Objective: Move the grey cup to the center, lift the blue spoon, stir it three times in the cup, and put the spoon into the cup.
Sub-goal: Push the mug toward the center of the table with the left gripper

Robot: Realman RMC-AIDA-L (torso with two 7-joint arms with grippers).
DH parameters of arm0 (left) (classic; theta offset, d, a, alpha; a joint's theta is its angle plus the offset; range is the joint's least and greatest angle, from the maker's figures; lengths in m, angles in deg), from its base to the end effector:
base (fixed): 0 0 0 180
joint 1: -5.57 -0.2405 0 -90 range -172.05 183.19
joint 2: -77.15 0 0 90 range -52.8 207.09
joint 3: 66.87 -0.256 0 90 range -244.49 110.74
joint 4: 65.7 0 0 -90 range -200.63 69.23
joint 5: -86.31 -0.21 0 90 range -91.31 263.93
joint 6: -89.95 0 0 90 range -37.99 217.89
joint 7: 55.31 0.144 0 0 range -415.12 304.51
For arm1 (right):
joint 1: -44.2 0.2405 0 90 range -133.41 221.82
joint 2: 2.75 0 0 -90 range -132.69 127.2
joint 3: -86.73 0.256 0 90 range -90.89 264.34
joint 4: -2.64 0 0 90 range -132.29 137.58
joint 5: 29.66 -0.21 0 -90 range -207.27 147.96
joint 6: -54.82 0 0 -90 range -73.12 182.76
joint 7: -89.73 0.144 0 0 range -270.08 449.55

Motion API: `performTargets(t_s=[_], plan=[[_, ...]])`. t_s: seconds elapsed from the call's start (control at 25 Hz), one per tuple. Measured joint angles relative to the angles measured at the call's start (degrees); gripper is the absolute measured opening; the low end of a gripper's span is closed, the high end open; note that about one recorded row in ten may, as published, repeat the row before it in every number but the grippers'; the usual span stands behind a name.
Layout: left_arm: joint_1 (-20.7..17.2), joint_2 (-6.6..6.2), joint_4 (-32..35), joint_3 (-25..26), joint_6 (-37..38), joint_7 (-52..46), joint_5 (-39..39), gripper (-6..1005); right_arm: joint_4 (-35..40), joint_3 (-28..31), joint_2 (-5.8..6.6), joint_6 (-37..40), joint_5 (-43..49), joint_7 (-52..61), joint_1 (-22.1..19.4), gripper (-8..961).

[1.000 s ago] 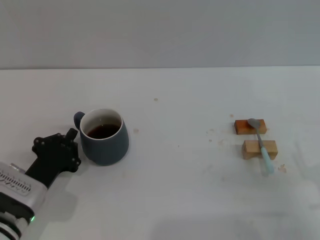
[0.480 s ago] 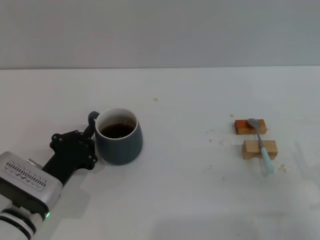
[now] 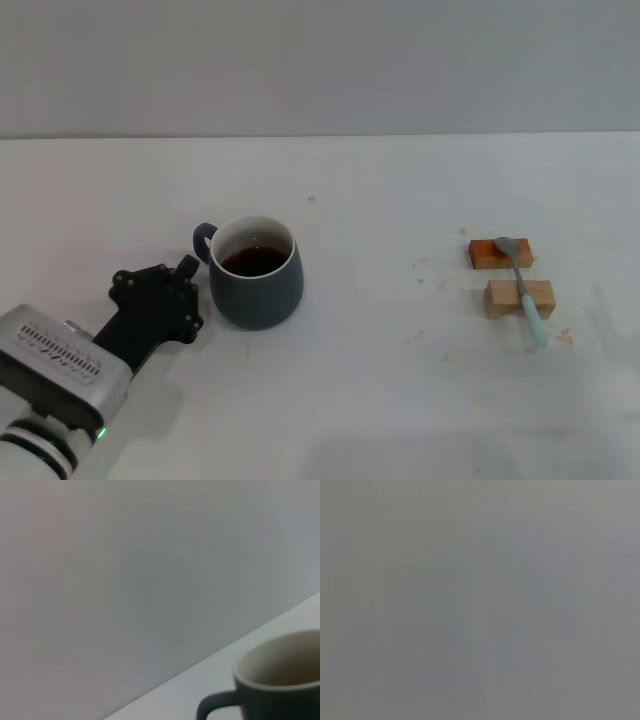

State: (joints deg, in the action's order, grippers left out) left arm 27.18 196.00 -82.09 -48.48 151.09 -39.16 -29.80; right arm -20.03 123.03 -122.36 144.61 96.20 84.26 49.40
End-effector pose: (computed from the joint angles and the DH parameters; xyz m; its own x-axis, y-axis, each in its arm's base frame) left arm -0.3189 0.2868 -0.0834 0.9299 -0.0012 0.3679 0.3362 -0.4028 -0.8513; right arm 0.3156 0.2177 -0.0172 0.6936 0.2904 -0.6592 -0.6720 -0.0690 -0.7374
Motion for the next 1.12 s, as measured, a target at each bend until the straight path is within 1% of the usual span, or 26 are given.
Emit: performTargets(t_s=[0.2, 0.44, 1.12], plan=[[-1.1, 0.06, 0.0, 0.0, 0.4, -0.1, 0.0, -2, 0.0, 0.0, 0.0, 0.0, 0.0, 0.0, 0.0, 756], [-1.1, 0.12, -0.9, -0.3, 0.3, -0.2, -0.1, -2, 0.0, 0.0, 0.0, 0.0, 0.2, 0.0, 0.3, 756], [0.4, 0.17, -3.6, -2.6, 0.3, 0.0, -0.2, -2, 0.0, -0.9, -0.09, 0.0, 0.2, 0.0, 0.5, 756]])
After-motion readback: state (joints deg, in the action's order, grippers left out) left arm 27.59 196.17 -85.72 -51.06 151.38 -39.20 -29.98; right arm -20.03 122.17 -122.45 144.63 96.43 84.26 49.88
